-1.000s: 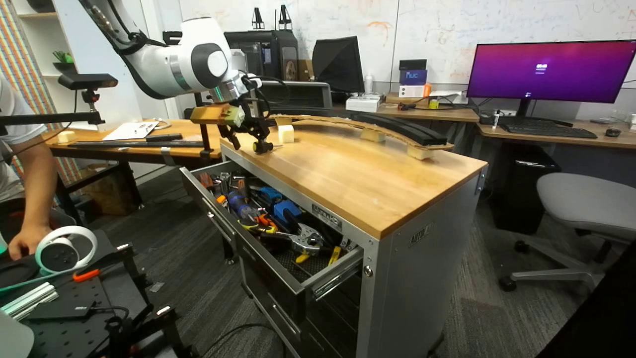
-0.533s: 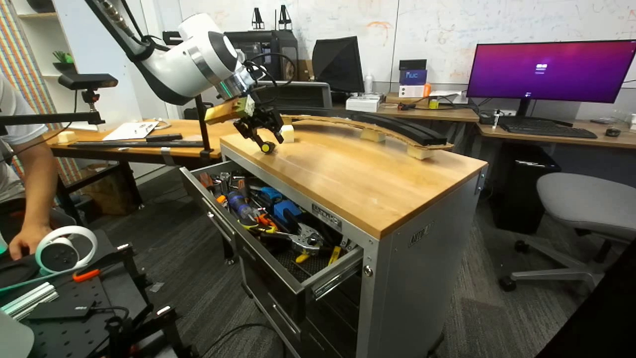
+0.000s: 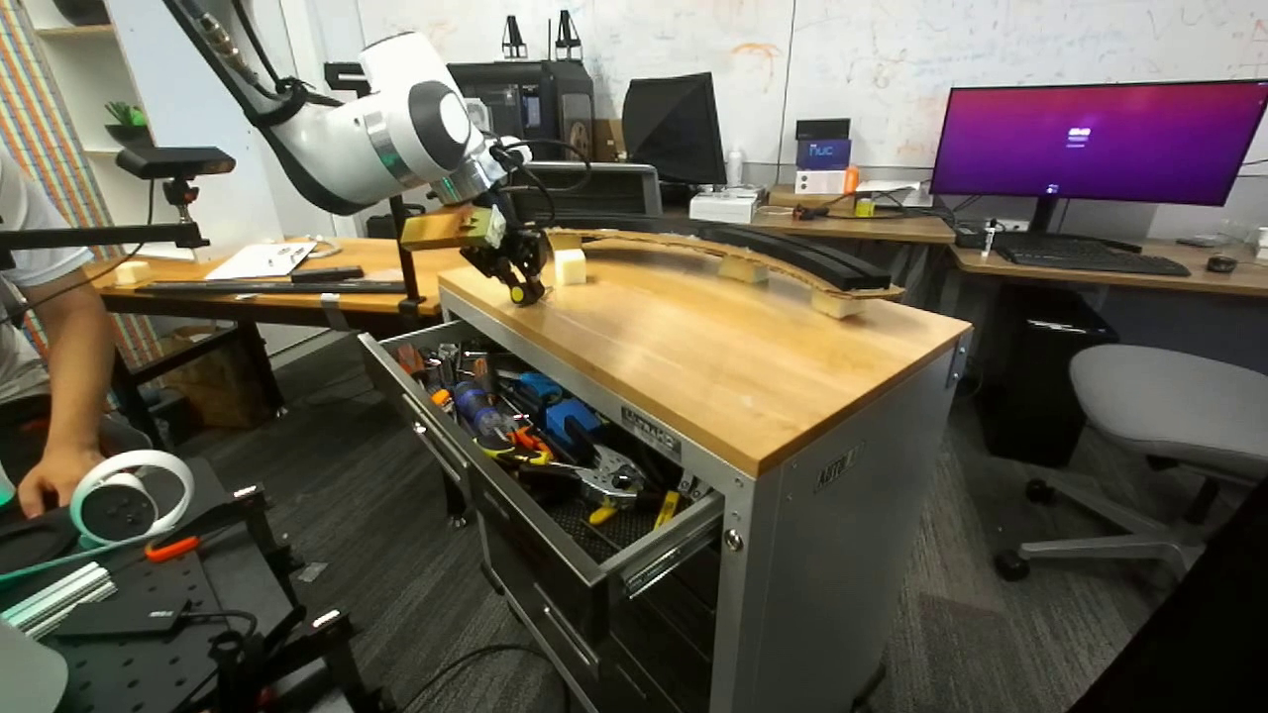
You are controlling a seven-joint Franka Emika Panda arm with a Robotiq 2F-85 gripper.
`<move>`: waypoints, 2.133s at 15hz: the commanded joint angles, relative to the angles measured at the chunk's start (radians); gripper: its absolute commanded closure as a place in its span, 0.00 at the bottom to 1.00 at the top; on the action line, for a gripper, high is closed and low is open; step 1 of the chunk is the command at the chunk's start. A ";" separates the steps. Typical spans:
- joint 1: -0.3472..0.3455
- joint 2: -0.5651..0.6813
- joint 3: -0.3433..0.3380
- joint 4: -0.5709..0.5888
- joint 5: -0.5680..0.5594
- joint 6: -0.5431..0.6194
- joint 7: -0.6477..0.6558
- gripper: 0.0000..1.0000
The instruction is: Pick up the screwdriver from the countertop and place it in the open drawer then close the drawer
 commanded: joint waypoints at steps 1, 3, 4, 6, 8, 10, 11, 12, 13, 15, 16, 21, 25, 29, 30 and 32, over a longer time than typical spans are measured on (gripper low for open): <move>-0.121 -0.049 0.194 -0.073 0.224 -0.073 -0.279 0.87; -0.149 -0.090 0.249 -0.084 0.298 -0.156 -0.393 0.87; -0.102 -0.105 0.224 -0.083 0.355 -0.197 -0.457 0.87; -0.075 -0.122 0.225 -0.078 0.367 -0.276 -0.524 0.87; -0.037 -0.132 0.195 -0.065 0.299 -0.315 -0.501 0.41; -0.013 -0.130 0.173 -0.059 0.224 -0.327 -0.460 0.34; -0.005 -0.127 0.168 -0.058 0.201 -0.336 -0.461 0.27; -0.001 -0.125 0.162 -0.060 0.185 -0.347 -0.459 0.19; -0.002 -0.125 0.165 -0.067 0.210 -0.370 -0.476 0.11; -0.003 -0.126 0.167 -0.090 0.251 -0.429 -0.465 0.00; -0.005 -0.120 0.167 -0.105 0.276 -0.468 -0.448 0.00; 0.005 -0.066 0.142 -0.164 0.279 -0.571 -0.287 0.00; 0.026 -0.042 0.105 -0.187 0.215 -0.589 -0.137 0.00; 0.027 -0.012 0.079 -0.186 0.204 -0.563 -0.043 0.00; 0.031 -0.019 0.072 -0.189 0.198 -0.556 -0.006 0.00; 0.035 -0.036 0.058 -0.198 0.189 -0.559 0.063 0.00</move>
